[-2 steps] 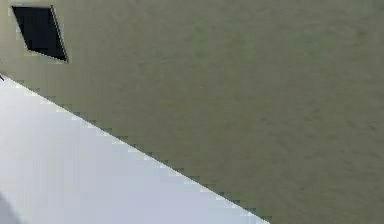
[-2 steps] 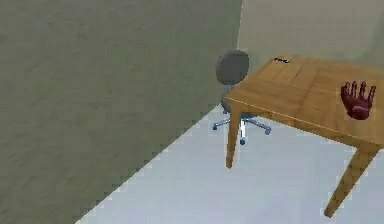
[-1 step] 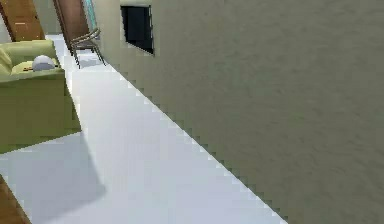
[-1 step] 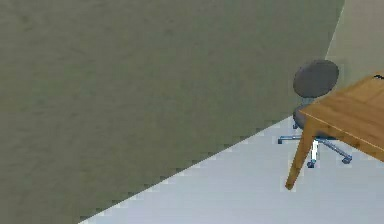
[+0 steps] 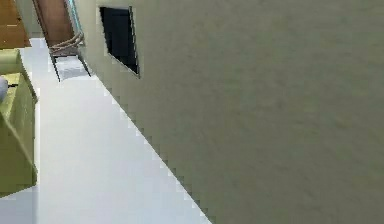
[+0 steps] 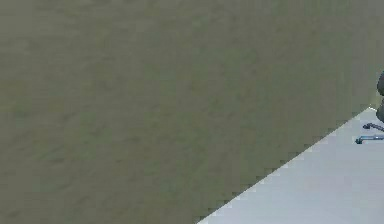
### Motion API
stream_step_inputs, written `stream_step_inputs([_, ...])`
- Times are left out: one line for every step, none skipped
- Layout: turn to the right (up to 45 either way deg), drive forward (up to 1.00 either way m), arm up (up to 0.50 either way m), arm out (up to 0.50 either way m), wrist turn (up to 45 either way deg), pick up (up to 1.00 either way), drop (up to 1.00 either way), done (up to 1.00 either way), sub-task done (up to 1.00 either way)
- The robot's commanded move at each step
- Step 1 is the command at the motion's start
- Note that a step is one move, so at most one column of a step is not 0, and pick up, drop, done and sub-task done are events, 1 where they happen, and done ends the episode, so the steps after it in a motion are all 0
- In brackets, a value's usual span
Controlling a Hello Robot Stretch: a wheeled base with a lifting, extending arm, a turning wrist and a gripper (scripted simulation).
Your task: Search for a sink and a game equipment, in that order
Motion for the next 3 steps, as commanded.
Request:
stream_step_inputs([-27.0, 0.00, 0.00, 0.00, 0.0, 0.00, 0.00, 0.00, 0.00])
stream_step_inputs([0.0, 1.00, 0.00, 0.00, 0.0, 0.00, 0.00, 0.00, 0.00])
stream_step_inputs([-3.0, 0.00, 0.00, 0.00, 0.0, 0.00, 0.00, 0.00, 0.00])
